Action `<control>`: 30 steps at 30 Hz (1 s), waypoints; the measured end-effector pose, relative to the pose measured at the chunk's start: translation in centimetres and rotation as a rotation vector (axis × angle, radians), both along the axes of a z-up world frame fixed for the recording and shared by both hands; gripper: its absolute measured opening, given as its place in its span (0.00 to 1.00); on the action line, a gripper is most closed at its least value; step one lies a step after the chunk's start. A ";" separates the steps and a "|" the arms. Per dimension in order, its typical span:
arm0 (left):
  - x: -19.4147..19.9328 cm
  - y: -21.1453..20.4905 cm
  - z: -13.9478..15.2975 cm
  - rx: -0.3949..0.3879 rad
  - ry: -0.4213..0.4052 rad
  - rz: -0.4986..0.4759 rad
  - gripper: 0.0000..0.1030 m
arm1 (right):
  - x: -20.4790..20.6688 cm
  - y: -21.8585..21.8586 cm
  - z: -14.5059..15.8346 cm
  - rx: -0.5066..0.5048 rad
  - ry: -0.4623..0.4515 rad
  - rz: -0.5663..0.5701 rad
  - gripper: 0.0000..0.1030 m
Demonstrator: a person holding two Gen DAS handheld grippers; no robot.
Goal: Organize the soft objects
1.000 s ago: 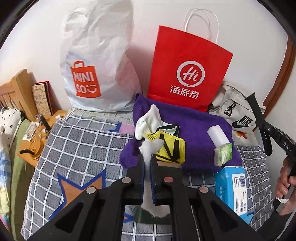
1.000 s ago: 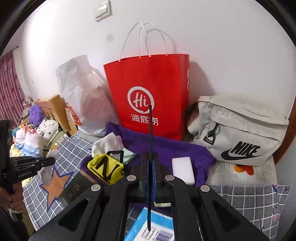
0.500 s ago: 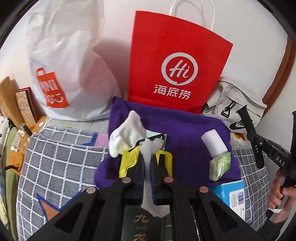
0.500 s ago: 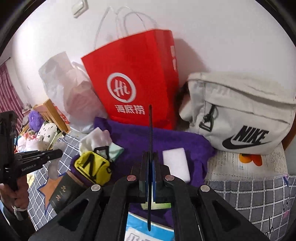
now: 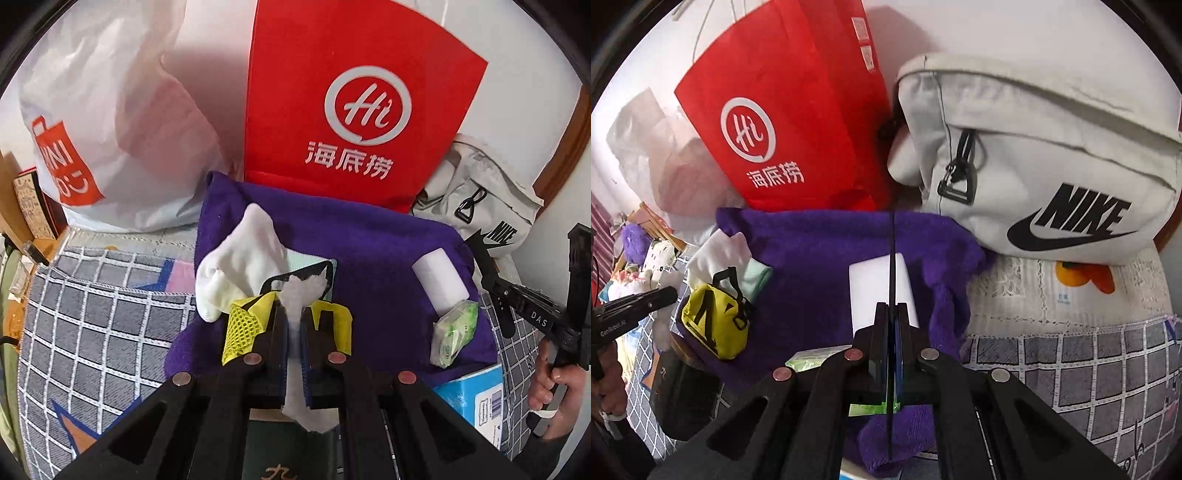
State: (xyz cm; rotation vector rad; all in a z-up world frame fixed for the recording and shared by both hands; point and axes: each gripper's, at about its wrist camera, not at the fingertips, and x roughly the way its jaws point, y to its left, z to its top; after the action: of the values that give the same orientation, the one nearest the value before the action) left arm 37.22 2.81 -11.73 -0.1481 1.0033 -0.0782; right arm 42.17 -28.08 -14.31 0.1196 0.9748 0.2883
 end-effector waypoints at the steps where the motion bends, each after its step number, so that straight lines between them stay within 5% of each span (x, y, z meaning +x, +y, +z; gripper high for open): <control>1: 0.1 0.0 -0.3 -0.003 0.005 -0.001 0.06 | 0.1 0.1 -0.3 -0.004 0.005 0.002 0.03; 30: 3.9 -1.5 -3.6 -0.034 0.093 -0.018 0.12 | 1.3 1.6 -3.1 -0.031 0.059 0.040 0.07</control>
State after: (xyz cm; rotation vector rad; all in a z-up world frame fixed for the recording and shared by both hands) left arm 41.16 1.31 -15.35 -0.1745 1.0965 -0.1059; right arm 43.42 -26.46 -17.43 0.0809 1.0408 0.3075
